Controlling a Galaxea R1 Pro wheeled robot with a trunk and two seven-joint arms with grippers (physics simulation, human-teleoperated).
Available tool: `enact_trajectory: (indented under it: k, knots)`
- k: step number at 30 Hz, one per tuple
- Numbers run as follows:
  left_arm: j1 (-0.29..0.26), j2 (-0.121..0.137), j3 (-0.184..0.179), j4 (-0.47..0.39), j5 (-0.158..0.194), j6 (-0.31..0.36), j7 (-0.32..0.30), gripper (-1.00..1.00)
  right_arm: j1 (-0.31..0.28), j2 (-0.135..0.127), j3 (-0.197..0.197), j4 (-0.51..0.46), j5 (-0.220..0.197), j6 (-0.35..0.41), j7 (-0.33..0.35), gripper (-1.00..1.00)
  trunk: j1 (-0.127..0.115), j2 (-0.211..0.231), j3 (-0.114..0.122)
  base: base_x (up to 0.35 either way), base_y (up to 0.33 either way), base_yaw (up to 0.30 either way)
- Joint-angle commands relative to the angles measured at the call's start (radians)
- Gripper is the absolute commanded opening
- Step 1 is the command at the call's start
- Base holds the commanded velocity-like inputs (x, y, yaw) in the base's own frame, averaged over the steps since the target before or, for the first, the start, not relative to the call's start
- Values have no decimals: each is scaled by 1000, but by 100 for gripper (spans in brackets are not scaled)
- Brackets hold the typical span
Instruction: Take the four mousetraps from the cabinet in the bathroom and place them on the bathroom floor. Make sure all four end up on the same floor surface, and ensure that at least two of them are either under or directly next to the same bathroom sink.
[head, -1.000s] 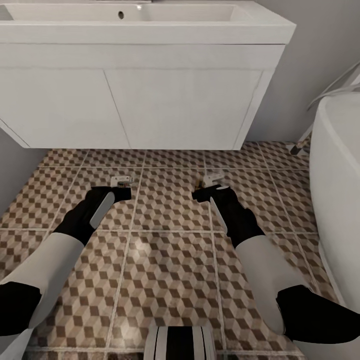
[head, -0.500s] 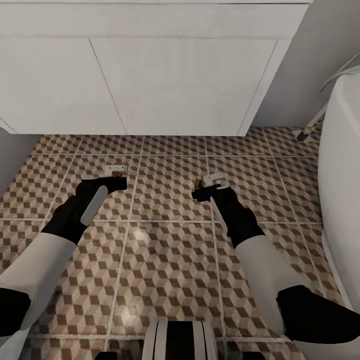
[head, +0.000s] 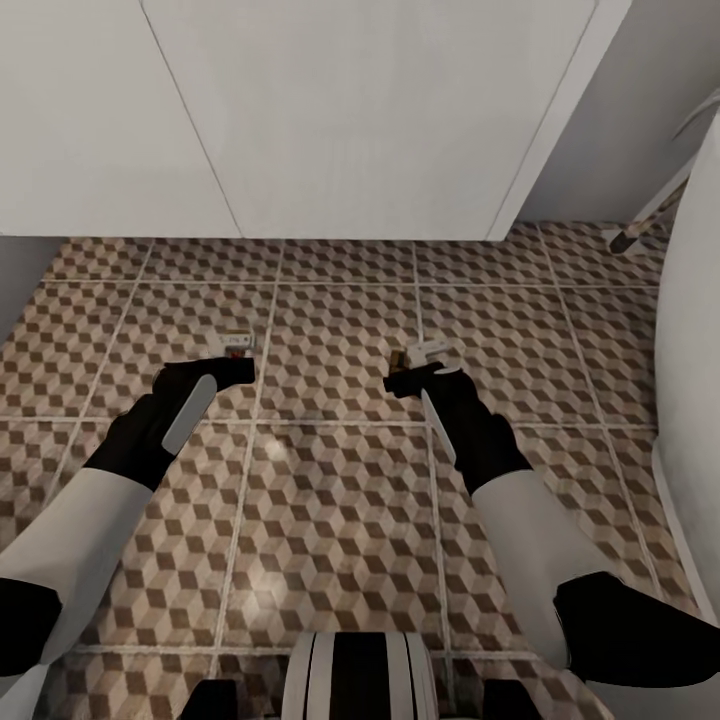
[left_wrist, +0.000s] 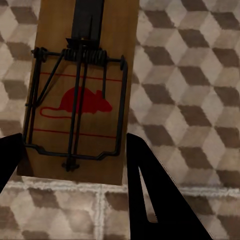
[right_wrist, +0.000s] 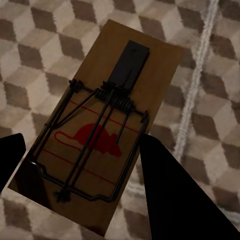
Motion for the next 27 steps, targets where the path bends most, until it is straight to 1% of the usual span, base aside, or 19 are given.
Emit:
enact_trajectory:
  k: [1, 16, 21, 27]
  knots:
    - [0, 1, -4, -1, 7, 3, 10, -100, 0, 0, 1, -7, 6, 6, 6, -100, 0, -1, -6, 0, 0, 0]
    - [12, 1, -7, -1, 6, 3, 9, -100, 0, 0, 2, -183, 5, 25, 6, -100, 7, -4, -87, 0, 0, 0]
    - [13, 0, -7, -8, 6, 3, 9, -100, 0, 0, 3, -218, 5, 38, 6, -100, 9, -5, -114, 0, 0, 0]
    - [13, 1, -7, -39, 6, 3, 9, -100, 0, 0, 3, -228, 5, 43, 5, -100, 12, -7, -146, 0, 0, 0]
